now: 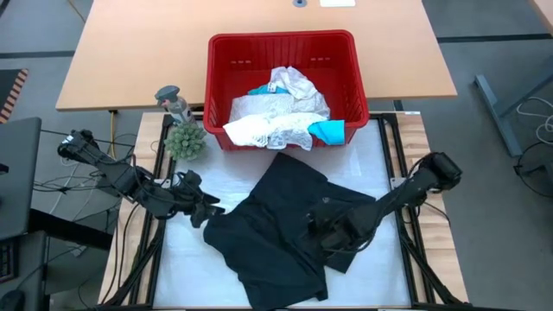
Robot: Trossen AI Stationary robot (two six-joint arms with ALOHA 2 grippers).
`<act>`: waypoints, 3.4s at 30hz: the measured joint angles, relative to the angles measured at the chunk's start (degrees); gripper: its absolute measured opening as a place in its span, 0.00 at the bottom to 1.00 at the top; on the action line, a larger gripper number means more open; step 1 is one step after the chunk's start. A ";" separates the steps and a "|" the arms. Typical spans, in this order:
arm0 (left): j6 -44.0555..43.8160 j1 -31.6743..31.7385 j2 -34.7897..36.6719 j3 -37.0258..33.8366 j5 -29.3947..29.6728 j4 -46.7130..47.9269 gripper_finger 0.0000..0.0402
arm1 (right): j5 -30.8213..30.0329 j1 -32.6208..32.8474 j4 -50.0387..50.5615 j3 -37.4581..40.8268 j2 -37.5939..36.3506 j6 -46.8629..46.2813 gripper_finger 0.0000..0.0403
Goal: Fold Laundry from Bin
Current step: Fold the black shorts
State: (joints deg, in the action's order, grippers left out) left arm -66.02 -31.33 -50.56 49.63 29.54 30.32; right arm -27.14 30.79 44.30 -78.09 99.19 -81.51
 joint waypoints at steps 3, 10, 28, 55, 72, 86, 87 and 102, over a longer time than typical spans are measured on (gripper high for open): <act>0.02 0.00 -0.05 0.00 0.18 0.42 0.68 | 1.79 0.28 -7.46 0.10 4.66 1.83 0.04; -0.18 -0.02 -0.07 0.00 -0.50 1.29 0.68 | 7.38 3.32 -16.43 0.16 14.18 -5.11 0.05; 0.72 0.58 -6.00 0.00 2.24 1.37 0.68 | 19.58 15.74 26.82 0.18 11.64 -40.41 0.06; 8.17 4.26 -6.65 0.00 2.05 -6.30 0.68 | 2.83 -13.43 1.86 -3.10 4.79 7.21 0.05; 5.82 4.26 -6.74 0.00 2.70 -4.06 0.68 | 19.65 -8.41 15.45 -3.05 13.99 -3.36 0.08; 8.29 4.26 -6.55 0.00 1.87 -3.73 0.68 | 6.52 -3.51 15.37 -3.11 4.06 -5.64 0.18; 8.34 4.26 -6.51 0.00 1.05 -3.75 0.68 | 4.26 -4.25 11.54 -3.12 3.34 -2.80 0.20; 6.17 1.60 -6.52 0.00 -1.75 1.45 0.68 | 7.50 -20.05 -13.10 -3.10 10.29 21.38 0.29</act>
State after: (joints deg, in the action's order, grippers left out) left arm -59.84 -29.73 -57.08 49.63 27.80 31.76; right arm -19.64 10.73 31.20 -81.19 109.48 -60.13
